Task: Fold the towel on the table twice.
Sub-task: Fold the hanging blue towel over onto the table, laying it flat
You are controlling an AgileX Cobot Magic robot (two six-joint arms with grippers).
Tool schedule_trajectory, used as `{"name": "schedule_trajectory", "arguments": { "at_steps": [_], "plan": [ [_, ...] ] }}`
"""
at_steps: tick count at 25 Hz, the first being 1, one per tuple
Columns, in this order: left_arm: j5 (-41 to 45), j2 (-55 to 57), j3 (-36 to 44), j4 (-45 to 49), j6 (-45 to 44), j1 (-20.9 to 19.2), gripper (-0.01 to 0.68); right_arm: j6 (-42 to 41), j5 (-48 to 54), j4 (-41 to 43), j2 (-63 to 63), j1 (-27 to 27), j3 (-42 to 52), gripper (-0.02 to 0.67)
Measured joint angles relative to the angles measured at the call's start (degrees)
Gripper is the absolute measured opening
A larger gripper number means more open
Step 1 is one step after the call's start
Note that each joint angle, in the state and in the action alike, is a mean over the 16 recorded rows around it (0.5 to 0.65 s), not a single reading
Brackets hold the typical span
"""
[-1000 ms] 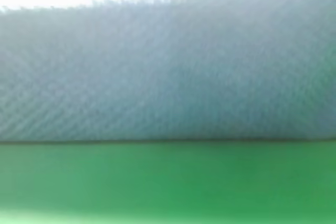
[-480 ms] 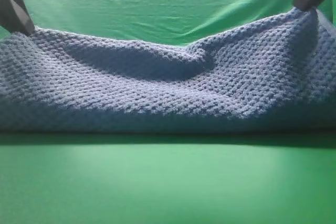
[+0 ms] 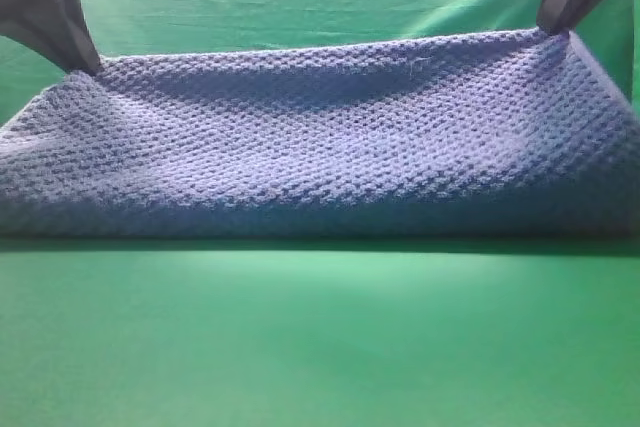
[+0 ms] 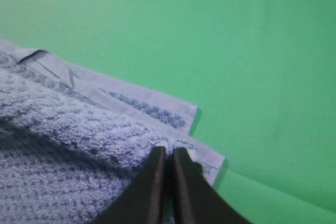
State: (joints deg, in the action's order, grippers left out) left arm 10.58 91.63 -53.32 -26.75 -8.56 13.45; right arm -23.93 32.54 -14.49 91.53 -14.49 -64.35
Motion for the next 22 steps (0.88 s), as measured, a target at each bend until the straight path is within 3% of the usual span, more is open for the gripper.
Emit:
{"name": "schedule_trajectory", "arguments": {
  "at_steps": [7, 10, 22],
  "plan": [
    [-6.6, 3.4, -0.4, 0.0, 0.0, 0.0, 0.007, -0.4, -5.8, -0.4, 4.0, 0.3, -0.7, 0.007],
    [-8.6, 4.7, -0.5, 0.0, 0.0, 0.0, 0.043, -0.5, -8.2, -0.4, 5.3, 0.3, -0.7, 0.05],
    [-8.4, 4.7, -1.2, 1.4, -0.5, 0.0, 0.453, -0.5, -12.6, -0.5, 5.4, 0.6, -0.7, 0.475]
  ]
}}
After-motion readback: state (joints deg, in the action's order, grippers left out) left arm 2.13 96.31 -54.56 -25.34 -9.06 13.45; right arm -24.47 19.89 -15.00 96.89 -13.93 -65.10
